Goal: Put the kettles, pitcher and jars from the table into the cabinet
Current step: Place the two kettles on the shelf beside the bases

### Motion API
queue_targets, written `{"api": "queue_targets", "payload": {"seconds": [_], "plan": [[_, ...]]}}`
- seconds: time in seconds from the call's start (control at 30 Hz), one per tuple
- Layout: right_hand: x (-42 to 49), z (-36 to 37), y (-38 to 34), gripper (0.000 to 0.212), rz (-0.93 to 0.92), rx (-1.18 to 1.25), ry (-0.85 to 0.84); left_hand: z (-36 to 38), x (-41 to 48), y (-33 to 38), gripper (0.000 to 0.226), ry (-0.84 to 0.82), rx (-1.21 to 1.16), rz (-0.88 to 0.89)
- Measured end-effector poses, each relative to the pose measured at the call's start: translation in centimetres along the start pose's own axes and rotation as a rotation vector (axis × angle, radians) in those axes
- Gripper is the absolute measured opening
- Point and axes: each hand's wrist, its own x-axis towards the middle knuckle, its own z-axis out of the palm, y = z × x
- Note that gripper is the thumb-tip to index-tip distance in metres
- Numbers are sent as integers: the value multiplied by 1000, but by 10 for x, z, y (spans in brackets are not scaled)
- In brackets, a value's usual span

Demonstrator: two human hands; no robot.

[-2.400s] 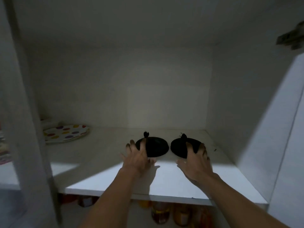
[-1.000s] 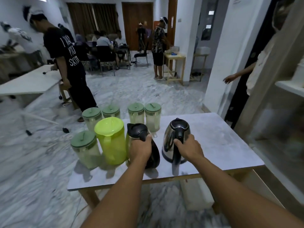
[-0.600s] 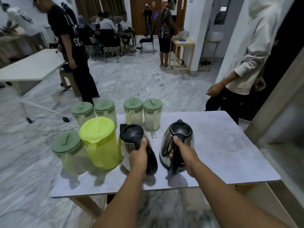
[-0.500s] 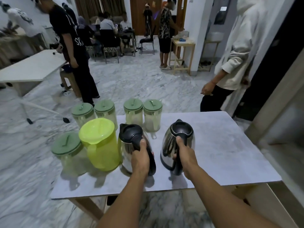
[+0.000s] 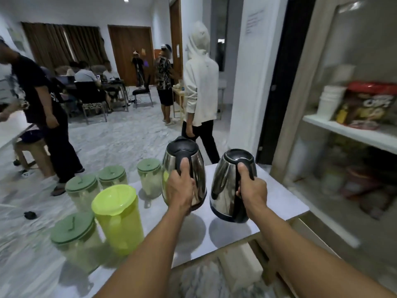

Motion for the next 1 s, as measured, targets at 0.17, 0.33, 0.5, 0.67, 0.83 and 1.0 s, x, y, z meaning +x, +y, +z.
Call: {"api": "queue_targets", "payload": {"seconds": [0.17, 0.33, 0.5, 0.67, 0.83, 1.0], "plan": [[-32, -65, -50, 55, -112, 78, 220, 24, -40, 72, 73, -162, -115, 173], [-52, -156, -85, 25, -155, 38, 475, 70, -99, 128, 66, -306, -233, 236], [-77, -264, -108, 25, -214, -33, 714, 123, -177, 171, 39, -439, -182, 373], [-104, -373, -123, 23, -277, -38, 916, 188, -260, 210, 13, -610, -143, 424], [-125, -483, -133, 13, -381, -56, 1052, 258, -341, 243, 20, -765, -272, 434], [-124, -590, -139, 19, -451, -74, 1152, 340, -416, 271, 35, -838, -357, 421]]}}
